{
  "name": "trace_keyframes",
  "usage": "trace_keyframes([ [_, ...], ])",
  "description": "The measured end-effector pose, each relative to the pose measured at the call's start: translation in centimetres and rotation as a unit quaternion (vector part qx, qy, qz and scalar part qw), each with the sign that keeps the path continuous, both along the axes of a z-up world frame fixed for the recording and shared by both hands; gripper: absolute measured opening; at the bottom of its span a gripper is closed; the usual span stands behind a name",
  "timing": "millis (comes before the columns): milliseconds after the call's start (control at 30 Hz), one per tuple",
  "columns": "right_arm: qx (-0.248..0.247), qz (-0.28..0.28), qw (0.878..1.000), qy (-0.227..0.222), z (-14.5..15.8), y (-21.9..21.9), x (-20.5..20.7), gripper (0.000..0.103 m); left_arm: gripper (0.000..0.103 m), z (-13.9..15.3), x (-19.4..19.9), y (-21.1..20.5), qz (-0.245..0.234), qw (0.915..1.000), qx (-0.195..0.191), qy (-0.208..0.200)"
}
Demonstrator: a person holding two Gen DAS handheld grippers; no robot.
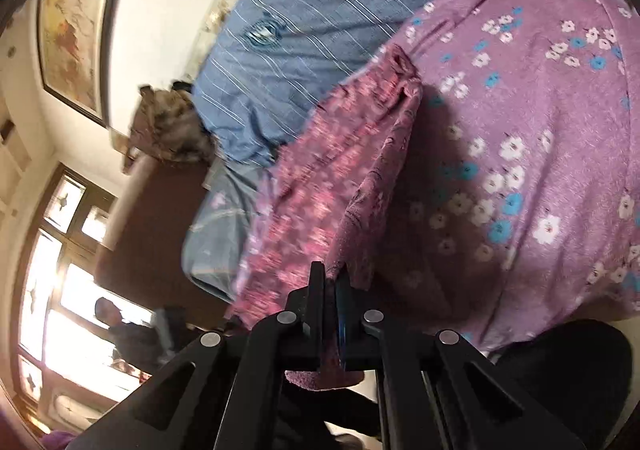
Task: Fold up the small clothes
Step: 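Hold the shirt with both grippers and fold it over toward the collar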
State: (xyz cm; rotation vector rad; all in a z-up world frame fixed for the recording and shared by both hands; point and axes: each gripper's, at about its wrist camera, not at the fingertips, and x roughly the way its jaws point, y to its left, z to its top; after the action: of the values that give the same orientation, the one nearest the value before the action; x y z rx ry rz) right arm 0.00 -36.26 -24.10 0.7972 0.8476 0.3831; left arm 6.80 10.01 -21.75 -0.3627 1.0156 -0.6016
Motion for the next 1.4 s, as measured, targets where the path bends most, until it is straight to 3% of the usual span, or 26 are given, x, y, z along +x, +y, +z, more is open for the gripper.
trace_keyframes([
  [233,0.005,-0.006,0.996,0.094,-7.1,0.1,1.5,0.004,0.002,-3.3,0.2,-2.1,0.001,0.9990,0.014,0.044],
  [333,-0.011,-0.010,0.993,0.120,-9.1,0.0,1.6,0.004,0.002,-3.7,0.1,-2.4,-0.001,0.9988,0.023,0.043],
  [433,-0.030,-0.022,0.989,0.141,-10.2,-0.2,1.7,0.012,0.003,-4.4,0.7,-3.0,0.002,0.9977,0.054,0.043],
  [500,-0.037,-0.030,0.987,0.156,-10.7,-0.3,2.0,0.031,0.007,-5.5,1.3,-3.0,0.018,0.9951,0.078,0.057],
  [533,-0.044,-0.037,0.986,0.159,-10.7,-0.4,2.1,0.054,0.015,-6.3,1.6,-2.9,0.024,0.9936,0.083,0.072],
  [567,-0.053,-0.045,0.985,0.158,-10.6,-0.4,2.1,0.063,0.025,-6.9,1.8,-2.8,0.029,0.9928,0.085,0.080],
  [633,-0.070,-0.045,0.985,0.152,-10.4,-0.2,2.3,0.063,0.040,-8.0,2.0,-2.4,0.042,0.9907,0.091,0.091],
  [767,-0.095,-0.039,0.981,0.165,-11.4,0.5,3.7,0.063,0.041,-9.8,1.8,-2.1,0.046,0.9890,0.088,0.109],
  [867,-0.117,-0.030,0.979,0.161,-11.3,1.5,3.9,0.071,0.041,-10.9,1.5,-2.2,0.043,0.9871,0.098,0.119],
  [933,-0.150,-0.017,0.976,0.159,-11.1,2.2,3.9,0.067,0.039,-11.4,1.3,-2.3,0.036,0.9865,0.100,0.125],
  [1000,-0.210,-0.010,0.963,0.168,-11.0,3.0,3.7,0.037,0.022,-11.7,1.1,-2.8,0.022,0.9860,0.112,0.122],
  [1033,-0.229,-0.007,0.958,0.173,-11.0,3.1,3.8,0.010,0.006,-11.8,1.1,-3.1,0.014,0.9856,0.114,0.124],
  [1067,-0.223,0.002,0.959,0.174,-11.1,3.1,3.6,0.005,0.003,-11.8,1.0,-3.3,0.007,0.9859,0.112,0.124],
  [1233,-0.191,0.009,0.971,0.146,-8.8,2.4,2.3,0.004,0.002,-10.3,0.7,-3.5,-0.014,0.9901,0.093,0.105],
  [1400,-0.104,0.026,0.991,0.076,-3.7,1.2,1.6,0.004,0.002,-5.3,0.8,-2.0,-0.022,0.9967,0.026,0.073],
])
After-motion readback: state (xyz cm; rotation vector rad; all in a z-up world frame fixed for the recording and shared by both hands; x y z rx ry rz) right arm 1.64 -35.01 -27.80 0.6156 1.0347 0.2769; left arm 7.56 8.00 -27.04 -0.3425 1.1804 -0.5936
